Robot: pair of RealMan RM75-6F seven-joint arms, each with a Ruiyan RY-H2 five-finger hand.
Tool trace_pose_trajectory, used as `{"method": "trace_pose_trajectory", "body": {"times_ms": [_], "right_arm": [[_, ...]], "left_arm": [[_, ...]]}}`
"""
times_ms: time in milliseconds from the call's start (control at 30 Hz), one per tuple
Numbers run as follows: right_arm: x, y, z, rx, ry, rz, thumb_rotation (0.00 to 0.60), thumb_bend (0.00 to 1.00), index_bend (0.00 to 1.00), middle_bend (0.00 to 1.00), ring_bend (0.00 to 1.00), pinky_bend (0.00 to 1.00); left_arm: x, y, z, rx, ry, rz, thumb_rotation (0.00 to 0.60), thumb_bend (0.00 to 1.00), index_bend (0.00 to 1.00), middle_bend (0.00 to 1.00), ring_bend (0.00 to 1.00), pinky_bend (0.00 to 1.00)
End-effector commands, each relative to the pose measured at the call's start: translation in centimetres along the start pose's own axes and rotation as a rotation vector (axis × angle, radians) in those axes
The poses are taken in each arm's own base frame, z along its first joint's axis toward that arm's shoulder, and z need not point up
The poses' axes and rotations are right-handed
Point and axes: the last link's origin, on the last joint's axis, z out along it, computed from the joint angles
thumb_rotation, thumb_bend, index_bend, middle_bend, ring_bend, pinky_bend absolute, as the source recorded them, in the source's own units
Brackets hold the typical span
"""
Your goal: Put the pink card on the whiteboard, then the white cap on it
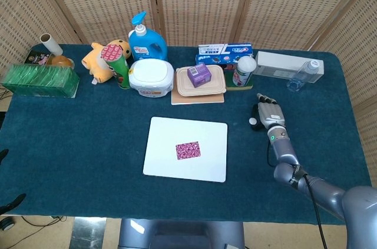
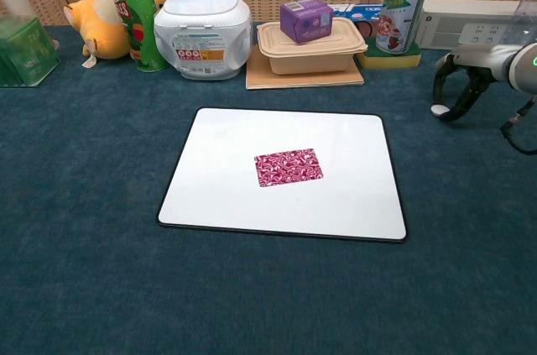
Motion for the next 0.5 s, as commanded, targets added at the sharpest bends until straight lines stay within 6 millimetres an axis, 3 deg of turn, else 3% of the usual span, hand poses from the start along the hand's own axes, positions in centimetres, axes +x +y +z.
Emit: {"method": "trace_pose_trajectory", "body": {"times_ms": [33,500], "right_arm": [[0.03,0.1,0.04,-0.003,0.002,0.0,0.6,0.33,0.44,0.03,0.0,0.06],[-0.11,0.64,0.26,-0.018,-0.008,0.007,0.6,0.33,0.45,0.03,0.0,0.07]], "left_arm": [[-0.01,0.0,0.01,-0.001,-0.002,0.001,0.6,0.11,0.0,0.0,0.0,0.0],[-0.12,0.09,0.05,-0.002,-0.008,0.003,0.6,0.11,0.0,0.0,0.0,0.0]]}}
